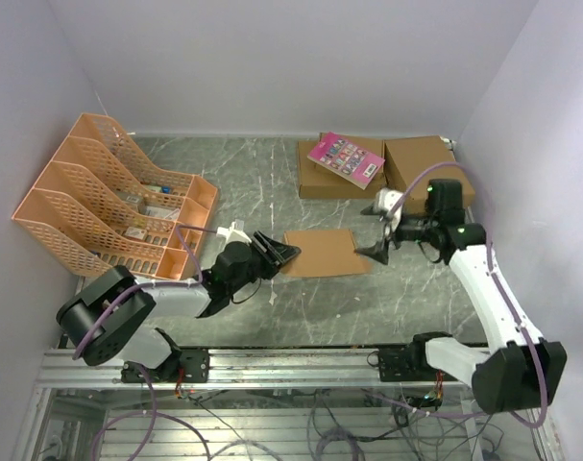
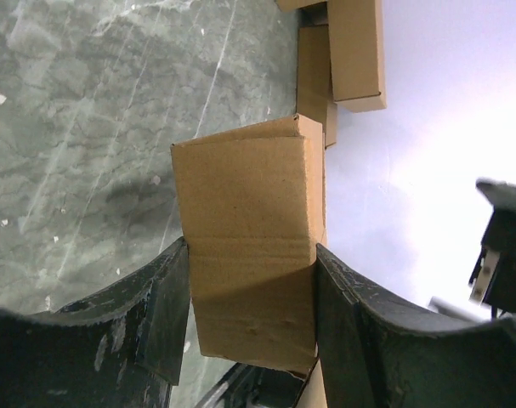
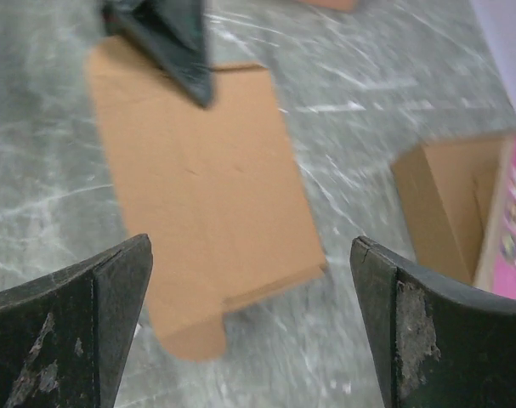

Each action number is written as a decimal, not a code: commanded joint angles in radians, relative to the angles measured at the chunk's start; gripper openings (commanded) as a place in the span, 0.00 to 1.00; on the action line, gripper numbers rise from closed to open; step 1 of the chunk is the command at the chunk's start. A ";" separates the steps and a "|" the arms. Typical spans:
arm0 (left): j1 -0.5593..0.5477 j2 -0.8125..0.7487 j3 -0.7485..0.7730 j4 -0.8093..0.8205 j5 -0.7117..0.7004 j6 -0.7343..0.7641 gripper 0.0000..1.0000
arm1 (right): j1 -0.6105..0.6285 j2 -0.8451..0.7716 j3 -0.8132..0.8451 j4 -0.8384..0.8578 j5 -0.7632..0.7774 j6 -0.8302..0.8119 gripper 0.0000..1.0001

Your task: Fold the paper box

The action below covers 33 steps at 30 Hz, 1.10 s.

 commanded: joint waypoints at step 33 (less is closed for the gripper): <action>0.007 -0.129 0.174 -0.467 0.035 -0.425 0.49 | 0.733 -0.064 -0.393 0.577 0.906 -0.211 0.64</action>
